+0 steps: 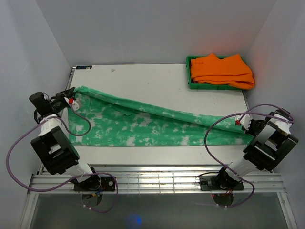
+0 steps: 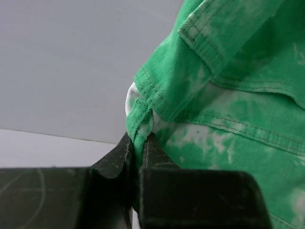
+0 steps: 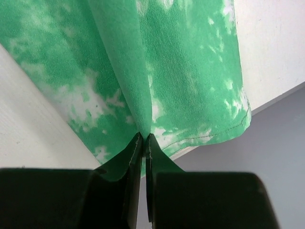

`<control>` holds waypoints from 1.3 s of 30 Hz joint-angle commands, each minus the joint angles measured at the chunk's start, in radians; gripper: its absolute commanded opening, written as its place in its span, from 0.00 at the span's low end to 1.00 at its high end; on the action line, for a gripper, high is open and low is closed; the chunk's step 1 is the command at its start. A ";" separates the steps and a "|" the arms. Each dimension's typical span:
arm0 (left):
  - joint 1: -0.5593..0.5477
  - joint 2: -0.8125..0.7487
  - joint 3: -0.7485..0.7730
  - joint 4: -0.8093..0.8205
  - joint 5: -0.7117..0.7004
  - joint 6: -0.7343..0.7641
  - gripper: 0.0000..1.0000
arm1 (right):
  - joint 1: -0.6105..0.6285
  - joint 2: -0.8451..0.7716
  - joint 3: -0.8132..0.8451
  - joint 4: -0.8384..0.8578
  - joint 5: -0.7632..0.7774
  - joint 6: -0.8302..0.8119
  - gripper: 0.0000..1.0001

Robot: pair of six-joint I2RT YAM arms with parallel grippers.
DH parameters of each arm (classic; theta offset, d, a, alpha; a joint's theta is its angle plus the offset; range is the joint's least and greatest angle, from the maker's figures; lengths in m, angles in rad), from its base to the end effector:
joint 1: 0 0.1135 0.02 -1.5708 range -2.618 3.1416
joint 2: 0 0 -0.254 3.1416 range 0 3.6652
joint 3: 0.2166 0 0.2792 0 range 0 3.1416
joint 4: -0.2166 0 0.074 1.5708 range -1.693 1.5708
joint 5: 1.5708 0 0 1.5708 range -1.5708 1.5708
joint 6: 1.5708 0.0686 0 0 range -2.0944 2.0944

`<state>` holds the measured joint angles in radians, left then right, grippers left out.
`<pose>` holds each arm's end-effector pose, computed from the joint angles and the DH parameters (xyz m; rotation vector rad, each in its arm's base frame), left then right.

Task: Fold and stack the trousers
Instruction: Fold the trousers

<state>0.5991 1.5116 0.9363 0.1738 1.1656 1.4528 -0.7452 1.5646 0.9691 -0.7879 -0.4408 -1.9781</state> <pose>0.3324 0.1506 0.2296 1.2926 1.1628 0.3575 0.2427 -0.1841 0.1306 -1.5896 2.1463 -0.1213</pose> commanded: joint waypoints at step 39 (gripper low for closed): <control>0.113 -0.174 0.096 -1.275 -0.369 -0.432 0.98 | 0.075 -0.098 0.165 -0.171 0.151 0.171 0.83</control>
<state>0.7719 1.3571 1.0653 -1.1839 0.8497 1.4117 -0.7349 1.4803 1.2167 -0.8913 -0.3305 -1.9148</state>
